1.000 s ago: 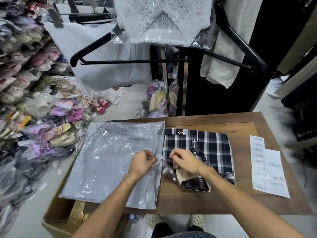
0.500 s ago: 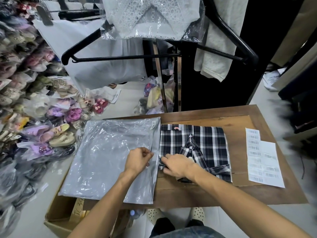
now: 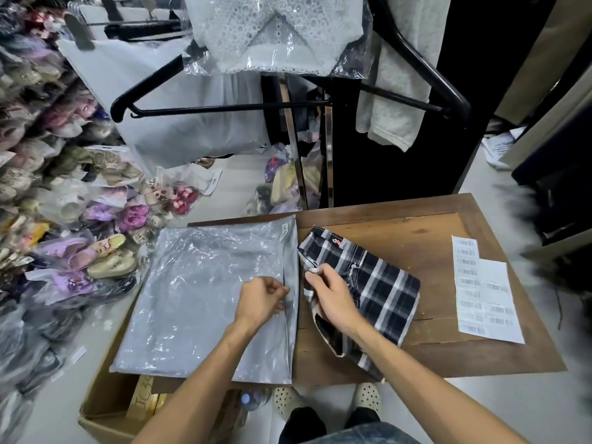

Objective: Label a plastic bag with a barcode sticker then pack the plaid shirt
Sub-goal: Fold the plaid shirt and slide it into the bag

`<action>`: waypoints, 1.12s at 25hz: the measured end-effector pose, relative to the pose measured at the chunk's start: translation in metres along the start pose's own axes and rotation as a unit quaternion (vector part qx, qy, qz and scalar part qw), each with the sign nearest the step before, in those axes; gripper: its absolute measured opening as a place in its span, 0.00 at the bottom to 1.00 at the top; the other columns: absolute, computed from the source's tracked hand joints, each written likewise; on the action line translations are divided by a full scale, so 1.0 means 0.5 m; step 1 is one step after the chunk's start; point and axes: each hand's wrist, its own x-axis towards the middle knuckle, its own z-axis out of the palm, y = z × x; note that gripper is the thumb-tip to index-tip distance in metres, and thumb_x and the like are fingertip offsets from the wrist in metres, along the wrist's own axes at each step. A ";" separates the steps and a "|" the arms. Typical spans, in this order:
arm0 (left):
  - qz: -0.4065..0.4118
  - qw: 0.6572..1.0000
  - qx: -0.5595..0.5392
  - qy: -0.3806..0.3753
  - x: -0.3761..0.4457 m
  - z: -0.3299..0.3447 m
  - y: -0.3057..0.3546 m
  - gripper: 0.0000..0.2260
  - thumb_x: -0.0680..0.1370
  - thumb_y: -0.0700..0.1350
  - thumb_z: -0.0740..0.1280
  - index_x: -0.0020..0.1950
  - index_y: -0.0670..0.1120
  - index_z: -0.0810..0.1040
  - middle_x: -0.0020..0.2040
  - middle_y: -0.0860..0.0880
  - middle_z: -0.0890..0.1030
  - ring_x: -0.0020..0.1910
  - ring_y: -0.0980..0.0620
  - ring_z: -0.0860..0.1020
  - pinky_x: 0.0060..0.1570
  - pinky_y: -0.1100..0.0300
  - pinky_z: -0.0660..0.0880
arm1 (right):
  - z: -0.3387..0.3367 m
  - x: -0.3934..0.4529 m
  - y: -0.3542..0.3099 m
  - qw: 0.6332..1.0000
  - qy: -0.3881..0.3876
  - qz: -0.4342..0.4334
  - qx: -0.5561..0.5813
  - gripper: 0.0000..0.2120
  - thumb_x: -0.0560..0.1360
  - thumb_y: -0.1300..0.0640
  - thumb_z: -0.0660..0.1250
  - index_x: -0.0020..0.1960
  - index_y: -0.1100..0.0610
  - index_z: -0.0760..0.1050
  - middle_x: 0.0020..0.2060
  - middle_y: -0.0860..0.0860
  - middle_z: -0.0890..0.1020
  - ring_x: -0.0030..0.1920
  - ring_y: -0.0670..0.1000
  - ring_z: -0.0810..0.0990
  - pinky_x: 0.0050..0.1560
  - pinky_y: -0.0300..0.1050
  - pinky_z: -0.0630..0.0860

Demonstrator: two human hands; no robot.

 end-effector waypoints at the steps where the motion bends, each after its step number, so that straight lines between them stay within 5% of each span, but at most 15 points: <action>1: -0.001 1.000 -0.007 -0.001 -0.002 -0.001 0.004 0.05 0.78 0.40 0.73 0.47 0.38 0.84 0.36 0.42 0.84 0.28 0.53 0.82 0.35 0.57 0.84 | 0.008 -0.004 -0.002 1.000 -0.004 -0.012 -0.010 0.11 0.82 0.51 0.65 0.42 0.51 0.72 0.31 0.42 0.76 0.30 0.41 0.74 0.36 0.37 0.70; 6: 0.028 0.999 0.017 0.020 0.009 -0.021 0.010 0.06 0.78 0.41 0.71 0.42 0.48 0.84 0.35 0.46 0.86 0.34 0.47 0.86 0.41 0.49 0.85 | 0.039 0.003 0.022 0.979 -0.043 -0.060 -0.190 0.07 0.79 0.47 0.69 0.44 0.48 0.78 0.35 0.44 0.81 0.35 0.40 0.78 0.39 0.35 0.73; 11: 0.057 0.993 0.100 0.036 0.015 -0.037 0.026 0.05 0.75 0.42 0.70 0.40 0.48 0.84 0.32 0.52 0.84 0.33 0.54 0.83 0.38 0.60 0.79 | 0.057 0.042 0.034 0.935 -0.154 -0.043 -0.317 0.11 0.79 0.46 0.66 0.43 0.49 0.83 0.34 0.47 0.85 0.35 0.47 0.82 0.44 0.49 0.81; 13: 0.055 0.990 0.123 0.035 0.017 -0.039 0.031 0.05 0.75 0.43 0.70 0.39 0.49 0.83 0.32 0.52 0.84 0.33 0.55 0.82 0.38 0.61 0.78 | 0.051 0.059 0.025 0.915 -0.218 -0.002 -0.339 0.16 0.80 0.46 0.62 0.37 0.50 0.79 0.31 0.47 0.81 0.32 0.49 0.80 0.44 0.49 0.80; 15: 0.043 0.991 0.127 0.022 0.023 -0.040 0.028 0.05 0.75 0.44 0.71 0.39 0.49 0.82 0.32 0.51 0.84 0.34 0.53 0.84 0.40 0.57 0.81 | 0.031 0.080 0.002 0.913 -0.261 0.067 -0.307 0.21 0.81 0.41 0.59 0.47 0.54 0.82 0.38 0.48 0.83 0.38 0.48 0.81 0.47 0.48 0.79; 18: 0.029 0.992 0.126 -0.007 0.028 -0.040 0.030 0.05 0.75 0.44 0.71 0.39 0.48 0.81 0.32 0.49 0.85 0.36 0.50 0.85 0.43 0.51 0.83 | -0.016 0.114 -0.029 0.952 -0.147 0.035 -0.265 0.19 0.82 0.43 0.61 0.64 0.53 0.80 0.49 0.52 0.84 0.47 0.49 0.81 0.57 0.57 0.80; 21: 0.041 0.981 0.186 -0.022 0.032 -0.038 0.038 0.08 0.77 0.50 0.67 0.40 0.48 0.76 0.36 0.48 0.84 0.39 0.48 0.83 0.45 0.50 0.82 | -0.088 0.167 -0.021 0.921 0.080 0.035 -0.380 0.22 0.81 0.48 0.64 0.72 0.55 0.73 0.66 0.57 0.76 0.67 0.58 0.72 0.72 0.57 0.67; 25: 0.059 0.952 0.294 -0.056 0.048 -0.026 0.060 0.16 0.83 0.55 0.52 0.49 0.46 0.74 0.41 0.46 0.83 0.42 0.45 0.81 0.51 0.49 0.80 | -0.147 0.202 -0.007 0.916 -0.008 0.163 -0.367 0.19 0.80 0.39 0.64 0.54 0.55 0.79 0.50 0.55 0.82 0.62 0.61 0.79 0.68 0.61 0.73; 28: 0.072 0.939 0.335 -0.030 0.061 -0.018 0.069 0.19 0.84 0.54 0.49 0.48 0.46 0.77 0.41 0.45 0.83 0.43 0.45 0.81 0.50 0.51 0.79 | -0.156 0.190 -0.027 0.944 -0.078 0.111 -0.301 0.18 0.83 0.51 0.64 0.70 0.55 0.74 0.68 0.54 0.78 0.70 0.57 0.75 0.72 0.55 0.67</action>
